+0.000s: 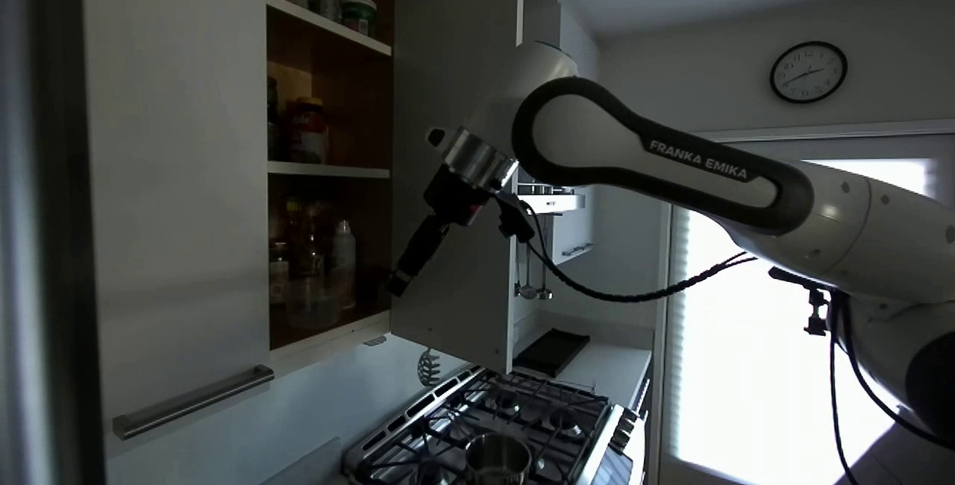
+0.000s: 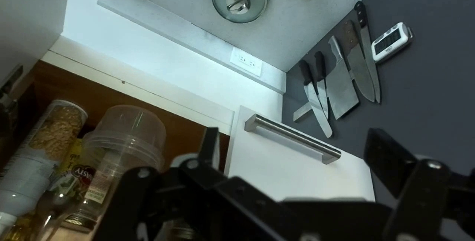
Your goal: Open the top right cupboard door then take the container out of it and put it on the countertop
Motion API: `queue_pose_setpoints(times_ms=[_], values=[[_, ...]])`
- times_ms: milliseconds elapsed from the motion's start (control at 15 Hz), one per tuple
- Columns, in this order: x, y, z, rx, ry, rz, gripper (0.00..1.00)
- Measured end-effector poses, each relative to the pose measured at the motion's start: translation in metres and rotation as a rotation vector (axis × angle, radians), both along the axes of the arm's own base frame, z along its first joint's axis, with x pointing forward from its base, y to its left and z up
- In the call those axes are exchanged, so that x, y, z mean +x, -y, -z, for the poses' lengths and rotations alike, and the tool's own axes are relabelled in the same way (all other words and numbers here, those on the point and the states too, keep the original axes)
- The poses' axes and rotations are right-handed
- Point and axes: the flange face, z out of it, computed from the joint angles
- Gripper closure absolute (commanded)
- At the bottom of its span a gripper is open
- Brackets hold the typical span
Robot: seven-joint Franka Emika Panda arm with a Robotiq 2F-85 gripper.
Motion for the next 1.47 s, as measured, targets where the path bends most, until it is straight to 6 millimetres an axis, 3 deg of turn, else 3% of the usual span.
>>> queue_pose_setpoints(times_ms=[200,600,1200,1467], values=[[0.012,-0.003,-0.001,0.002,-0.004,-0.003,0.0],[0.011,-0.005,-0.005,0.006,0.002,-0.005,0.0],[-0.017,-0.053,-0.008,0.046,-0.02,-0.004,0.0],[-0.005,-0.066,-0.006,0.05,0.023,-0.017,0.0]])
